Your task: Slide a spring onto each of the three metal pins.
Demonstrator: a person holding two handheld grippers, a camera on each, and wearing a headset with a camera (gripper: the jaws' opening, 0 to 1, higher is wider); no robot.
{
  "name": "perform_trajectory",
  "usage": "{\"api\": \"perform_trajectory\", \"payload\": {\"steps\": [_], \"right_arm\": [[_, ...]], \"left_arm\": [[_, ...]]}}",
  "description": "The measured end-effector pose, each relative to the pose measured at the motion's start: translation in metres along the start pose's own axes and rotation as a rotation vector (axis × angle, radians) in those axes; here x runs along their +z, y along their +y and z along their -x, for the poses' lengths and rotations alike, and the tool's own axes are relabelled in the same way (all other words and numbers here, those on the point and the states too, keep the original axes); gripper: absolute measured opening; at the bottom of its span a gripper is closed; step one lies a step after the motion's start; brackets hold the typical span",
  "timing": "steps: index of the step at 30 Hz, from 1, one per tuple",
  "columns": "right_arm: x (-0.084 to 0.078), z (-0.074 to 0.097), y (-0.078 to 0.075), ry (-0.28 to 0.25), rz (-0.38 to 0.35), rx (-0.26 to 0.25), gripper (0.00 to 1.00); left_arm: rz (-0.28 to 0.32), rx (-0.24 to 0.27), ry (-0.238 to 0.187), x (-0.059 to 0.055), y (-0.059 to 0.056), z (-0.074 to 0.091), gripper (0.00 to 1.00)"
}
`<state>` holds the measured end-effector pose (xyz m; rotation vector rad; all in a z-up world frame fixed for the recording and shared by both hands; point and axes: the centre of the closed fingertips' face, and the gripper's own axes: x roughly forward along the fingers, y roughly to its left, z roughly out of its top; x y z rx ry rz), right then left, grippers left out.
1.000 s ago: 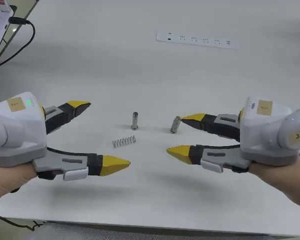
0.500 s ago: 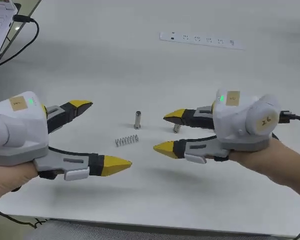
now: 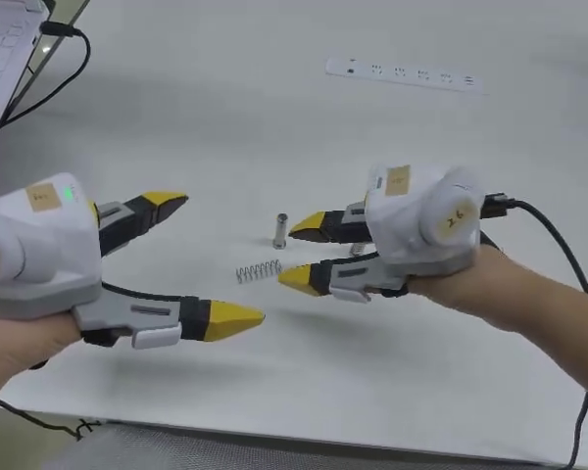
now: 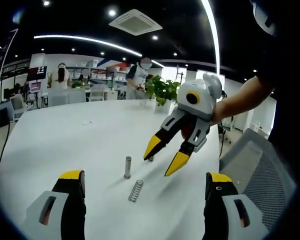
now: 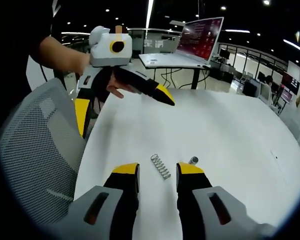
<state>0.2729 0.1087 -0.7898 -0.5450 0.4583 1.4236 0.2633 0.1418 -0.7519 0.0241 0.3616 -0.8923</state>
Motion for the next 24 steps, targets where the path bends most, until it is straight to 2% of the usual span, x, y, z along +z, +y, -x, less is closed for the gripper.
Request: {"api": "perform_trajectory", "payload": {"steps": [6, 13, 24], "right_arm": [[-0.008, -0.017, 0.003, 0.048, 0.033, 0.03, 0.26], [-0.019, -0.031, -0.003, 0.087, -0.005, 0.032, 0.24], [-0.026, -0.048, -0.003, 0.129, 0.005, 0.053, 0.22]], "left_arm": [[-0.001, -0.003, 0.006, -0.002, -0.001, -0.001, 0.98], [0.001, -0.002, 0.012, -0.006, -0.001, 0.001, 0.98], [0.012, -0.005, 0.016, -0.01, -0.002, 0.002, 0.97]]}}
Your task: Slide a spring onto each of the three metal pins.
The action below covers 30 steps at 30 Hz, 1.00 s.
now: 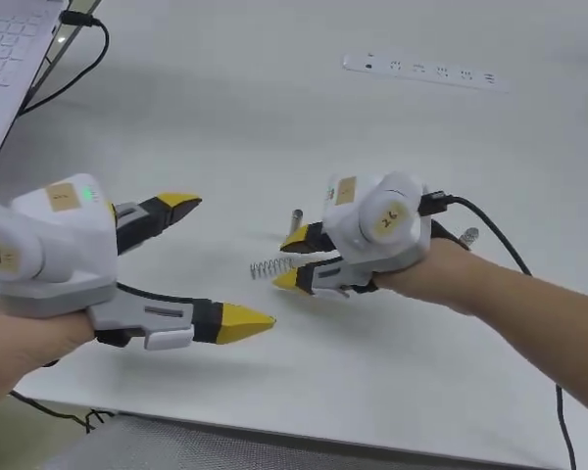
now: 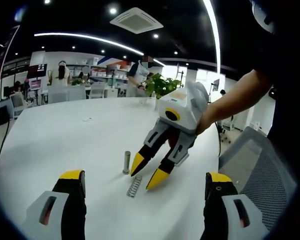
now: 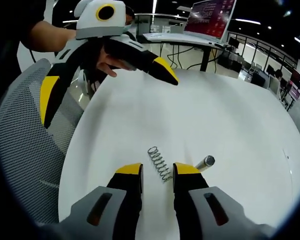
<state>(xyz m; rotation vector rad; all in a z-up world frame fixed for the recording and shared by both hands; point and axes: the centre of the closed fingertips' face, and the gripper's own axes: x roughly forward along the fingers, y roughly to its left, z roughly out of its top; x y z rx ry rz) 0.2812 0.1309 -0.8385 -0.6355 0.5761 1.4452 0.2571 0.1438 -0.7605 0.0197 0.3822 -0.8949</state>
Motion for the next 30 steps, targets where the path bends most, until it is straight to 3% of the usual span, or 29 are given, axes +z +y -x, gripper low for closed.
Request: {"api": "perform_trajectory", "payload": {"steps": [12, 19, 30], "right_arm": [[-0.012, -0.008, -0.001, 0.061, 0.011, -0.006, 0.17], [-0.013, -0.007, -0.002, 0.061, 0.029, -0.015, 0.1], [-0.014, -0.002, 0.004, 0.06, 0.038, -0.023, 0.08]], "left_arm": [[0.008, -0.001, 0.003, -0.004, 0.001, 0.002, 0.97], [0.01, -0.003, 0.002, -0.004, 0.002, 0.0, 0.97], [0.004, -0.016, 0.006, -0.002, -0.002, -0.003, 0.96]]}}
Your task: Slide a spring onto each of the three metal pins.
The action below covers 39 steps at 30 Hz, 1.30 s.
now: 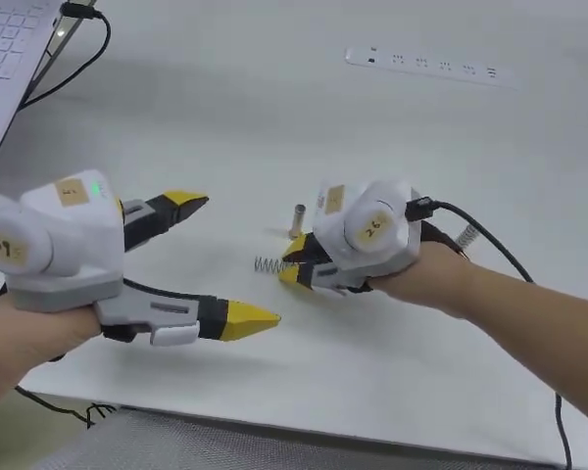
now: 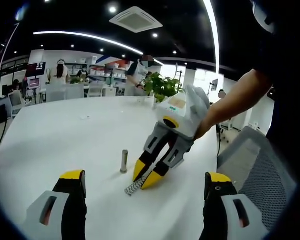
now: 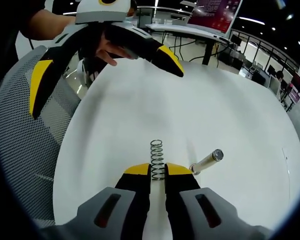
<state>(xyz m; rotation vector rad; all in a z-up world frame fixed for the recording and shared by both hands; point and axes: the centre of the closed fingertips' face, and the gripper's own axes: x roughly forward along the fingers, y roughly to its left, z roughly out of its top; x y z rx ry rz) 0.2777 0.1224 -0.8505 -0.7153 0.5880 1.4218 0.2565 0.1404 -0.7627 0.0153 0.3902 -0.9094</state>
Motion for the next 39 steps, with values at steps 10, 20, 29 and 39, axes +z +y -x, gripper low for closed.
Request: {"api": "perform_trajectory", "payload": {"steps": [10, 20, 29, 39], "right_arm": [[0.007, 0.032, 0.001, -0.073, -0.051, -0.03, 0.08], [0.012, 0.068, 0.009, -0.121, -0.06, -0.037, 0.08], [0.006, 0.092, 0.012, -0.126, -0.047, -0.041, 0.08], [0.006, 0.103, 0.02, -0.136, -0.025, -0.044, 0.08]], "left_arm": [[-0.011, -0.031, 0.013, 0.002, -0.01, -0.009, 0.93], [-0.012, -0.077, 0.006, 0.008, -0.023, -0.013, 0.87], [-0.027, -0.111, 0.007, 0.014, -0.032, -0.021, 0.82], [-0.031, -0.183, 0.024, 0.017, -0.043, -0.028, 0.64]]}}
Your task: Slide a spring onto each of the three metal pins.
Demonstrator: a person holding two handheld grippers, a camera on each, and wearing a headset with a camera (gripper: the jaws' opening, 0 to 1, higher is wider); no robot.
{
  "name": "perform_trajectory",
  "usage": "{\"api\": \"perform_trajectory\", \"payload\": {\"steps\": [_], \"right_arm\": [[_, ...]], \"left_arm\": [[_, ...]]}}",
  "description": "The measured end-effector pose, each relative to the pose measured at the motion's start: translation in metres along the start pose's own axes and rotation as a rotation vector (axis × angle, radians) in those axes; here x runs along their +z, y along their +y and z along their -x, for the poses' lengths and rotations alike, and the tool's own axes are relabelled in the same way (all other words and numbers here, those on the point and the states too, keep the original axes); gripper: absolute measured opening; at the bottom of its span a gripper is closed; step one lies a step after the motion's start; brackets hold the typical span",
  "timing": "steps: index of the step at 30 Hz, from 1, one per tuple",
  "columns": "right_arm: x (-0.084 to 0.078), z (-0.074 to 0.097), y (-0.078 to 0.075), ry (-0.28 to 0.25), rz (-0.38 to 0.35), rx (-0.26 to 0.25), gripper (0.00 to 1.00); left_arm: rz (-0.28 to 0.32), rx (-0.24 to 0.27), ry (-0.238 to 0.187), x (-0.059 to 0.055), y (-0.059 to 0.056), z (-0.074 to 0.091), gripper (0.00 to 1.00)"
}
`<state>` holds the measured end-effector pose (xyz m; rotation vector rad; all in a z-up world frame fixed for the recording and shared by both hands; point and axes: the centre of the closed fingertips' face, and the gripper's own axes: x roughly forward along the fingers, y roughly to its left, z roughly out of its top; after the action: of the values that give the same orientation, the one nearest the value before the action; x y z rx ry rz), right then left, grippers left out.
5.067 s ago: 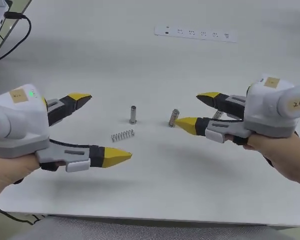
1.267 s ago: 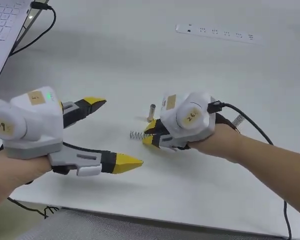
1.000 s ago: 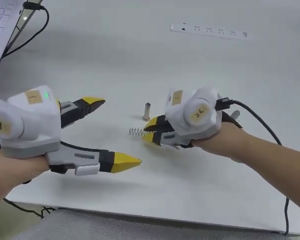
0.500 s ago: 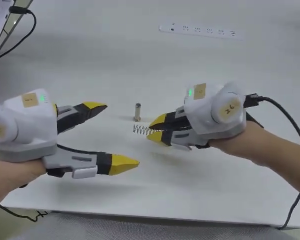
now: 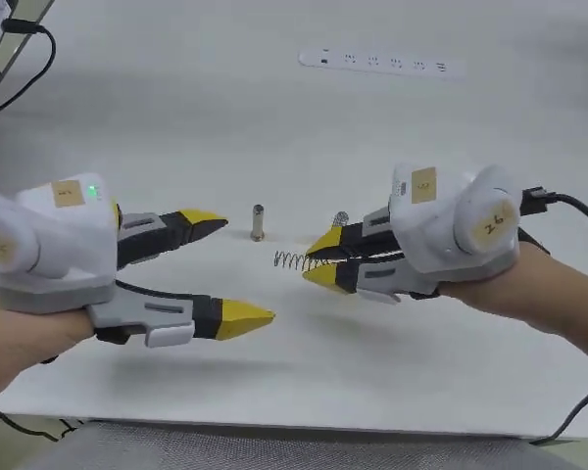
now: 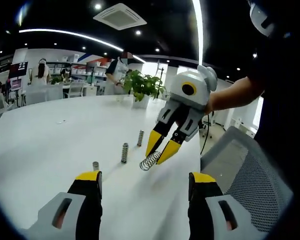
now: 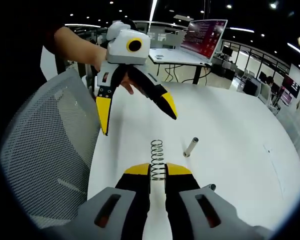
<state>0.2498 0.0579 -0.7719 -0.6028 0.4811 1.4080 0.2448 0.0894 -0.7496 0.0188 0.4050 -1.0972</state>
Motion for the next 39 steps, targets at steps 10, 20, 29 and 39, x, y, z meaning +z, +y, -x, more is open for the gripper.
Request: {"api": "perform_trajectory", "payload": {"steps": [10, 20, 29, 39], "right_arm": [[0.006, 0.004, 0.005, 0.0, 0.044, 0.005, 0.08], [0.007, 0.009, 0.008, 0.004, 0.062, 0.008, 0.08], [0.009, 0.012, 0.009, 0.0, 0.068, 0.014, 0.08], [0.009, 0.014, 0.01, -0.005, 0.073, 0.021, 0.08]], "left_arm": [[-0.04, -0.085, 0.025, 0.004, -0.011, -0.019, 0.43], [-0.059, -0.121, 0.02, 0.008, -0.016, -0.024, 0.31], [-0.084, -0.133, 0.024, 0.01, -0.018, -0.029, 0.24], [-0.096, -0.146, 0.025, 0.013, -0.02, -0.031, 0.19]]}}
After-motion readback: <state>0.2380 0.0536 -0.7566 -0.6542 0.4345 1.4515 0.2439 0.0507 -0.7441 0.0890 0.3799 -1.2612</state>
